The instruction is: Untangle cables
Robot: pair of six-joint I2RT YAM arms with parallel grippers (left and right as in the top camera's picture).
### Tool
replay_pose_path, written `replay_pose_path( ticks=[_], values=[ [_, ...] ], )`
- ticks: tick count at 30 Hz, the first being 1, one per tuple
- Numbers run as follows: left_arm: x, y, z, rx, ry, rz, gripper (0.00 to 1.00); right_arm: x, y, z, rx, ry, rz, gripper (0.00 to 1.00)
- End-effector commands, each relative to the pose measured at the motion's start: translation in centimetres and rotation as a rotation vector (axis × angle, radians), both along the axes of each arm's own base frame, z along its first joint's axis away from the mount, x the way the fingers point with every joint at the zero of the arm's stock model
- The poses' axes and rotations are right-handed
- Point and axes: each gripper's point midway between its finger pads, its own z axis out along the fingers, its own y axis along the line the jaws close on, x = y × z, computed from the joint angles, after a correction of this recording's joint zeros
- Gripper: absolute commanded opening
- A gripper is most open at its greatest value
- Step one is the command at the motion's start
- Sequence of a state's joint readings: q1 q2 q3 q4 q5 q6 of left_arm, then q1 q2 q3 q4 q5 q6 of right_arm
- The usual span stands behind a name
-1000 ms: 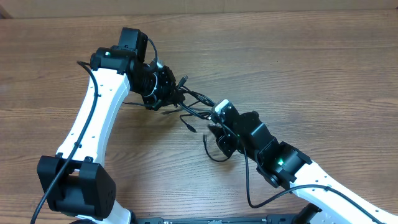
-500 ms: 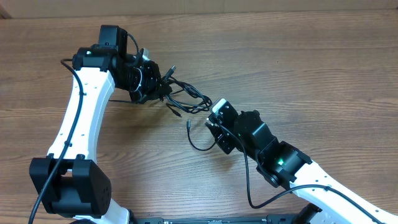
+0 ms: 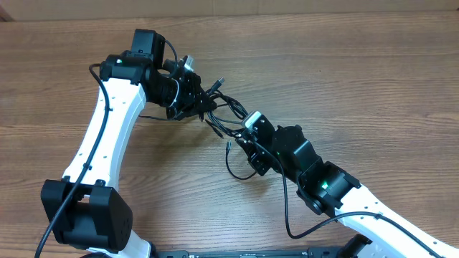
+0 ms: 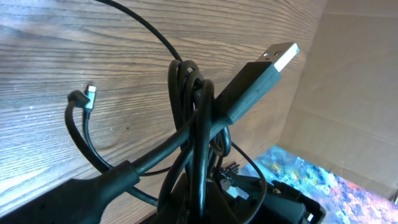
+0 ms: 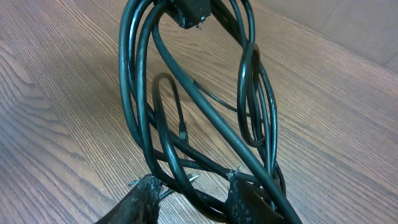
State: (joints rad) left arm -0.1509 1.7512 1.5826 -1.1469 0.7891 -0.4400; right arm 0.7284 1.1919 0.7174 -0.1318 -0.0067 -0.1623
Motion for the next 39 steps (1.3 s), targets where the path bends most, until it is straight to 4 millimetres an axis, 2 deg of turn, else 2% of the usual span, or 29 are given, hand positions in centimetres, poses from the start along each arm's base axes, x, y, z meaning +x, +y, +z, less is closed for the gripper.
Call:
replay_pose_path(
  ticks=[1,7,15,17,19,20,21,27,29,32,34,37,39],
  values=[
    [-0.4,-1.1,1.0,-0.068,-0.026,-0.057,0.04,0.7,-0.5,0.3,-0.004,-0.018,-0.029,0.34],
    [-0.8,-1.7,1.8,-0.123,-0.046,-0.098,0.04,1.3,-1.3,0.3,-0.004,-0.018,-0.055,0.2],
    [-0.9,-1.9,2.0,-0.143,-0.048,-0.106,0.04,1.4,-1.4,0.3,-0.003,-0.018,-0.058,0.12],
    [-0.9,-1.9,2.0,-0.143,-0.048,-0.106,0.04,1.4,-1.4,0.3,-0.004,-0.018,-0.058,0.16],
    [-0.9,-1.9,2.0,-0.143,-0.048,-0.106,0.04,1.5,-1.5,0.3,-0.007,-0.02,-0.066,0.33],
    [-0.9,-1.9,2.0,-0.143,-0.048,-0.106,0.04,1.6,-1.6,0.3,-0.009,-0.022,-0.07,0.26],
    [-0.9,-1.9,2.0,-0.144,-0.048,-0.106,0.04,1.6,-1.6,0.3,-0.019,-0.03,-0.061,0.15],
    [-0.9,-1.9,2.0,-0.144,-0.049,-0.105,0.04,1.6,-1.6,0.2,-0.024,-0.03,-0.058,0.04],
    [-0.7,-1.8,2.1,-0.144,-0.044,-0.093,0.04,1.5,-1.6,0.3,-0.023,-0.03,-0.058,0.04],
    [0.1,-1.6,1.9,-0.122,-0.054,-0.059,0.04,1.1,-1.1,0.3,-0.004,-0.014,-0.025,0.04],
    [1.4,-0.9,1.1,-0.061,-0.033,0.029,0.04,0.2,-0.1,0.3,0.042,0.029,0.029,0.04],
    [4.2,1.4,-0.1,0.045,0.016,0.258,0.04,-2.0,1.3,-0.1,0.083,0.105,0.146,0.04],
    [5.1,2.5,-0.4,0.068,0.053,0.365,0.04,-3.0,1.6,-0.2,0.096,0.14,0.193,0.04]
  ],
)
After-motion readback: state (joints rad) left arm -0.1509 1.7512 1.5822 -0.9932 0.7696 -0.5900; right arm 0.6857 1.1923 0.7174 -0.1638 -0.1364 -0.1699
